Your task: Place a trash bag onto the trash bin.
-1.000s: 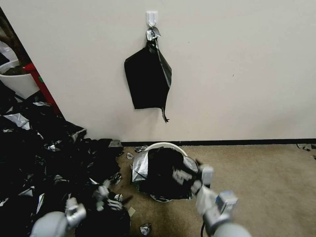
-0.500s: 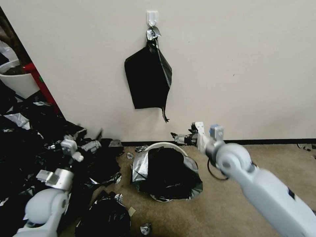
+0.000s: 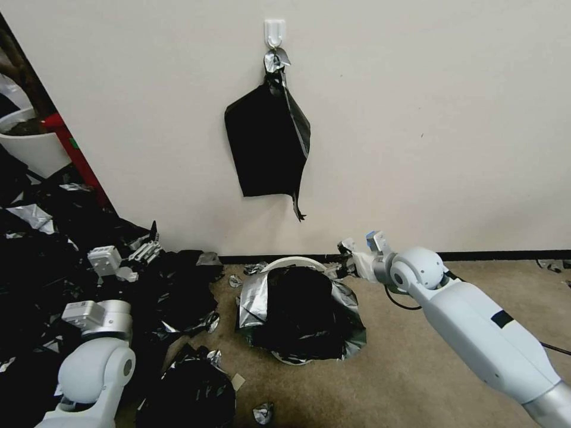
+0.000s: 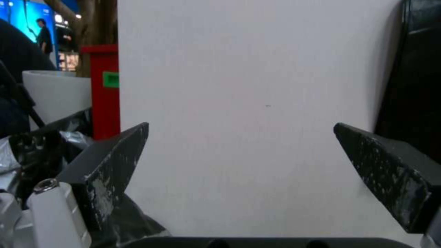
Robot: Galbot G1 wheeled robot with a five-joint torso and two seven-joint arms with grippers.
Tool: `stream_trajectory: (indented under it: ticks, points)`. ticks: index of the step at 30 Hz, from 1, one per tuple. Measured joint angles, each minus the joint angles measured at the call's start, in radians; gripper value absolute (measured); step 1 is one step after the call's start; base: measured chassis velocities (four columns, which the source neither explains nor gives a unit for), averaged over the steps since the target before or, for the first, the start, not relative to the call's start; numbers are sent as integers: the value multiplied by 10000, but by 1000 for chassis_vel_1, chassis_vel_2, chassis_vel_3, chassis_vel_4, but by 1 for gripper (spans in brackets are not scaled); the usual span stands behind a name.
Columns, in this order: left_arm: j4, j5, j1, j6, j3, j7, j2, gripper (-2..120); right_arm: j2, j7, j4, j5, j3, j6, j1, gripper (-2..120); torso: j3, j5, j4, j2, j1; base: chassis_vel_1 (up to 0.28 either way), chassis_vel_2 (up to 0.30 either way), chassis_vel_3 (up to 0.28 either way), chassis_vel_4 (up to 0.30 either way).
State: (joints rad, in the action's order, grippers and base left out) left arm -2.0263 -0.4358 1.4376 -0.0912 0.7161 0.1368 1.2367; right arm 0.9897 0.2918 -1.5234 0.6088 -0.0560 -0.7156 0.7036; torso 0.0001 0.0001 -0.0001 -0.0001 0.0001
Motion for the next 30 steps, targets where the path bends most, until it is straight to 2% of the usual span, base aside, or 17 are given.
stream_trajectory:
  ticks: [7, 8, 10, 12, 15, 17, 20, 21, 23, 24, 25, 26, 27, 28, 29, 30]
  points:
    - [-225, -19, 111, 249, 5, 456, 136, 100, 152, -422, -12, -19, 92, 32, 255, 61, -1, -1, 0, 0, 0, 0, 0, 0, 0]
    - [-225, -19, 111, 249, 5, 456, 136, 100, 152, -422, -12, -19, 92, 32, 255, 61, -1, -1, 0, 0, 0, 0, 0, 0, 0]
    - [-226, -16, 159, 335, 16, 704, 140, 100, 205, -820, -146, 35, 77, 44, 371, 47, -1, -1, 1, 0, -1, 0, 0, 0, 0]
    - [-226, -14, 165, 344, 17, 730, 145, 100, 211, -894, -168, 48, 67, 46, 387, 45, -1, -1, 1, 0, 0, 0, 0, 0, 0]
    - [-227, 0, 251, 400, 18, 861, 201, 100, 227, -1462, -408, 149, -29, 51, 527, 30, -1, -2, 1, 0, -1, 0, 0, 0, 0]
    - [-227, 2, 268, 406, 18, 881, 215, 100, 228, -1706, -497, 243, -62, 52, 564, 28, -1, -1, 0, 0, -1, 0, 0, 0, 0]
    - [-227, 9, 301, 431, 40, 962, 255, 100, 215, -2928, -1028, 951, -139, 57, 815, 11, -1, -2, 1, 0, -1, 0, 0, 0, 0]
    - [-227, 9, 301, 431, 40, 962, 255, 100, 215, -2928, -1028, 951, -139, 57, 815, 11, -1, -2, 1, 0, -1, 0, 0, 0, 0]
    - [-217, 3, 272, 479, 83, 1023, 256, 100, 189, -3718, -1396, 1459, -176, 88, 1048, 8, 0, 0, 2, 0, -1, 0, 0, 0, 0]
    - [-198, -9, 241, 525, 107, 1066, 242, 100, 176, -4791, -1799, 2020, -220, 208, 1304, 8, -1, -2, 2, 0, -1, 0, 0, 0, 0]
    - [-192, -11, 233, 531, 110, 1074, 238, 100, 174, -5078, -1894, 2161, -234, 273, 1370, 8, -1, -3, 1, 0, -1, 0, 0, 0, 0]
    - [-163, -19, 193, 564, 114, 1098, 222, 100, 201, -6536, -2376, 2891, -319, 812, 1703, 8, -1, -2, 0, 0, -1, 0, 0, 0, 0]
    - [-163, -19, 193, 564, 114, 1098, 222, 100, 201, -6536, -2376, 2891, -319, 812, 1703, 8, -1, -2, 0, 0, -1, 0, 0, 0, 0]
    - [-140, -21, 157, 582, 111, 1113, 219, 100, 293, -7815, -2789, 3522, -378, 1498, 2003, 8, -1, -3, -1, 1, -1, 0, 0, 0, 0]
    - [-133, -21, 145, 591, 104, 1116, 219, 100, 323, -8125, -2875, 3670, -389, 1657, 2072, 8, -1, -2, 0, 1, -1, 0, 0, 0, 0]
    - [-98, -22, 100, 608, 67, 1131, 232, 100, 522, -9860, -3326, 4469, -405, 2527, 2453, 7, -1, -2, 2, 0, -1, 0, 0, 0, 0]
